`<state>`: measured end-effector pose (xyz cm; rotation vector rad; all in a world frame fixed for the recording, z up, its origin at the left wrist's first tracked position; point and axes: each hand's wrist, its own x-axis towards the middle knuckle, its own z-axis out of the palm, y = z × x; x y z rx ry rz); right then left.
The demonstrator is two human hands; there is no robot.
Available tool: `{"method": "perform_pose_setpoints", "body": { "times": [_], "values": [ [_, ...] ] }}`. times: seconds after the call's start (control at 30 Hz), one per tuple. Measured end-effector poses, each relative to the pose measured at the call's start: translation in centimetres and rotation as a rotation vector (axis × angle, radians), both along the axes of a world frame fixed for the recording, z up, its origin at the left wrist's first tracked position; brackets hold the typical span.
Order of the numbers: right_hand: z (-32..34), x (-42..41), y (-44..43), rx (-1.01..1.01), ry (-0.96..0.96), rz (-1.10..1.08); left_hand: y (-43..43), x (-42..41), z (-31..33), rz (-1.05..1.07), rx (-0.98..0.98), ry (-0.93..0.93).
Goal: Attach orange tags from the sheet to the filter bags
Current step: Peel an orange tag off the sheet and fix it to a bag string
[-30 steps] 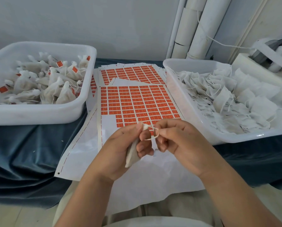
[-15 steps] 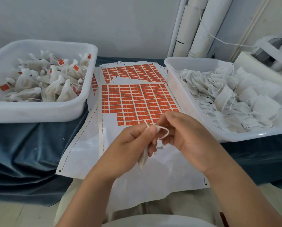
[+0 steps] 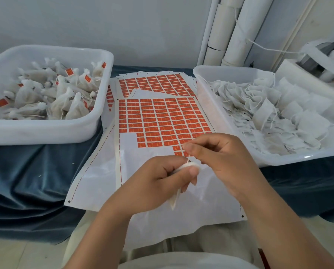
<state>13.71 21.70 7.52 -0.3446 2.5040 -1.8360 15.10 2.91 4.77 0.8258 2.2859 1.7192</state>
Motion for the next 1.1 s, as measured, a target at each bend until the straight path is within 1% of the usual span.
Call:
{"method": "perform_pose_setpoints", "body": {
  "times": [0.13, 0.2, 0.27, 0.33, 0.47, 0.53, 0.6, 0.67, 0.73, 0.8, 0.87, 0.97, 1.03, 1.07, 1.1],
  "values": [
    [0.0, 0.0, 0.1, -0.018, 0.039, -0.002, -0.1, -0.2, 0.1, 0.036, 0.107, -0.027],
    [0.5, 0.1, 0.2, -0.012, 0.067, 0.065, -0.3, -0.3, 0.2, 0.062, 0.155, -0.042],
    [0.8, 0.5, 0.1, 0.036, 0.137, 0.126, -0.5, -0.3, 0.3, 0.081, 0.207, -0.064],
    [0.8, 0.7, -0.3, 0.029, 0.17, 0.11, -0.6, -0.3, 0.2, 0.088, 0.247, -0.091],
    [0.4, 1.0, -1.1, -0.103, 0.105, 0.034, -0.7, -0.3, -0.1, 0.054, 0.347, -0.173],
    [0.5, 1.2, -1.3, -0.098, 0.108, 0.06, -0.7, -0.3, -0.3, 0.025, 0.39, -0.196],
    [0.8, 1.5, -1.3, -0.036, 0.193, 0.074, -0.7, -0.3, -0.4, 0.027, 0.418, -0.206],
    [1.3, 1.7, -1.0, 0.089, 0.334, 0.093, -0.6, -0.4, -0.3, 0.065, 0.397, -0.189],
    [1.7, 1.7, -0.7, 0.254, 0.462, 0.128, -0.8, -0.6, -0.1, 0.094, 0.327, -0.139],
    [2.0, 1.6, -0.4, 0.415, 0.538, 0.136, -1.1, -0.6, 0.2, 0.101, 0.244, -0.095],
    [2.0, 1.4, -0.1, 0.517, 0.572, 0.135, -1.4, -0.6, 0.3, 0.093, 0.181, -0.066],
    [1.7, 1.3, 0.1, 0.55, 0.582, 0.113, -1.3, -0.6, 0.3, 0.092, 0.137, -0.043],
    [1.5, 1.4, -0.3, 0.552, 0.594, 0.051, -1.0, -0.7, 0.2, 0.101, 0.134, -0.032],
    [1.4, 1.4, -0.5, 0.521, 0.576, 0.02, -0.9, -0.7, 0.2, 0.101, 0.141, -0.036],
    [1.2, 1.3, -0.6, 0.452, 0.518, 0.001, -0.9, -0.7, 0.0, 0.102, 0.156, -0.056]
  ]
}}
